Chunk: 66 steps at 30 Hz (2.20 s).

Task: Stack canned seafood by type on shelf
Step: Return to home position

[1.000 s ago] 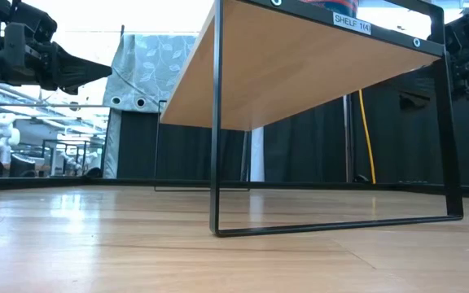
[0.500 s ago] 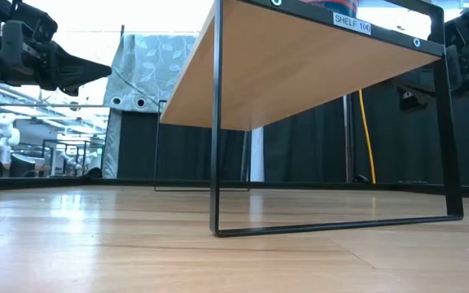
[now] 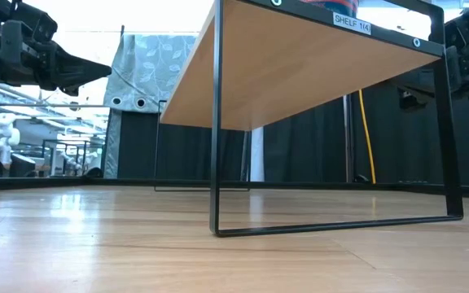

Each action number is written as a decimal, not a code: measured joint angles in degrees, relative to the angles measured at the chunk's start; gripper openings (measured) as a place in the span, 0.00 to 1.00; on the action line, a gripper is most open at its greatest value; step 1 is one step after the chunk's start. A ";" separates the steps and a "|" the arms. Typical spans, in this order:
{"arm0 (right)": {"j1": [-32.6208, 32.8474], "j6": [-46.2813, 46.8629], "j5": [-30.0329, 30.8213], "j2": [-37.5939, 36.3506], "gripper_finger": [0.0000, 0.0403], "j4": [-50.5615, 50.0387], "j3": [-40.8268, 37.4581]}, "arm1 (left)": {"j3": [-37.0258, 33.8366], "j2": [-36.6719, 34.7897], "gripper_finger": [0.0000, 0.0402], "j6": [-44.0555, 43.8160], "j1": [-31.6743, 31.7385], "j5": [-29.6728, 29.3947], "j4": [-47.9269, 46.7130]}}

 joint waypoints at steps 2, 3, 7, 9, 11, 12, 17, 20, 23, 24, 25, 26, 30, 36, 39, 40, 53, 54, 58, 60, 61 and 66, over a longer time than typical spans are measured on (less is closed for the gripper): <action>0.00 0.01 0.12 -0.28 0.00 -0.05 0.00 | 0.00 0.00 0.00 0.00 0.00 0.00 0.00; 0.00 0.18 0.64 -0.49 0.00 -0.15 0.02 | 0.00 0.00 0.00 0.00 0.00 0.02 0.00; -0.02 -0.01 4.17 -1.45 0.00 -0.80 0.04 | 0.00 0.00 0.00 0.02 0.00 0.02 0.00; -0.02 -0.50 4.12 -1.70 0.00 -0.79 0.04 | 0.00 0.00 0.00 0.02 0.00 0.02 0.00; -0.02 -0.62 3.91 -1.97 0.00 -0.76 0.04 | 0.00 0.00 0.00 0.02 0.00 0.02 0.00; -0.02 -0.62 3.91 -2.01 0.00 -0.76 0.04 | 0.00 0.00 0.00 0.04 0.00 0.02 0.00; -0.02 0.45 3.80 -2.03 0.00 -0.76 0.04 | 0.00 0.00 0.00 0.08 0.00 0.02 0.00; -0.02 1.46 3.67 -2.02 0.00 -0.74 0.04 | 0.00 0.00 0.00 0.07 0.00 0.04 -0.02; -0.02 1.51 3.65 -1.98 0.00 -0.74 0.04 | 0.00 0.00 0.00 0.01 -0.04 0.68 -0.06; -0.02 1.50 3.72 -1.98 0.00 -0.74 0.04 | 0.00 0.00 0.00 -0.02 -0.04 0.68 -0.02; -0.02 1.50 3.89 -1.98 0.00 -0.74 0.04 | 0.00 0.00 0.00 -0.02 -0.03 0.74 0.11; -0.02 1.50 3.97 -1.98 0.00 -0.74 0.04 | 0.00 0.00 0.00 -0.04 -0.04 1.01 0.33; -0.02 1.50 4.04 -1.98 0.00 -0.73 0.04 | -0.01 0.00 0.00 -0.04 -0.04 5.38 0.27; 0.00 1.50 4.17 -1.98 0.00 -0.72 0.04 | -0.01 -0.17 0.00 -0.87 0.02 6.08 -0.25; 0.00 1.50 4.20 -1.98 0.00 -0.72 0.04 | 0.00 -0.20 0.00 0.07 0.02 4.65 0.54; 0.00 1.50 4.20 -1.98 0.00 -0.72 0.04 | 0.00 -0.20 0.00 0.05 0.02 4.24 1.01; 0.00 1.50 4.24 -1.98 0.00 -0.70 0.04 | -0.01 -0.04 0.05 0.22 0.02 2.60 0.50; 0.00 1.50 4.24 -1.98 0.00 -0.70 0.04 | -0.01 -0.04 0.05 0.24 0.02 2.60 0.50; 0.00 1.50 4.24 -1.96 0.00 -0.70 0.04 | 0.00 -0.04 0.06 0.39 0.02 2.58 0.50; 0.00 1.50 4.24 -1.98 0.00 -0.68 0.04 | 0.00 -0.04 0.06 0.39 0.02 2.60 0.50; 0.00 1.50 4.24 -1.97 0.00 -0.69 0.04 | -0.01 -0.04 0.06 0.39 0.02 2.60 0.49; 0.00 1.50 4.24 -1.96 0.00 -0.68 0.04 | 0.00 -0.02 0.07 0.39 0.02 2.60 0.48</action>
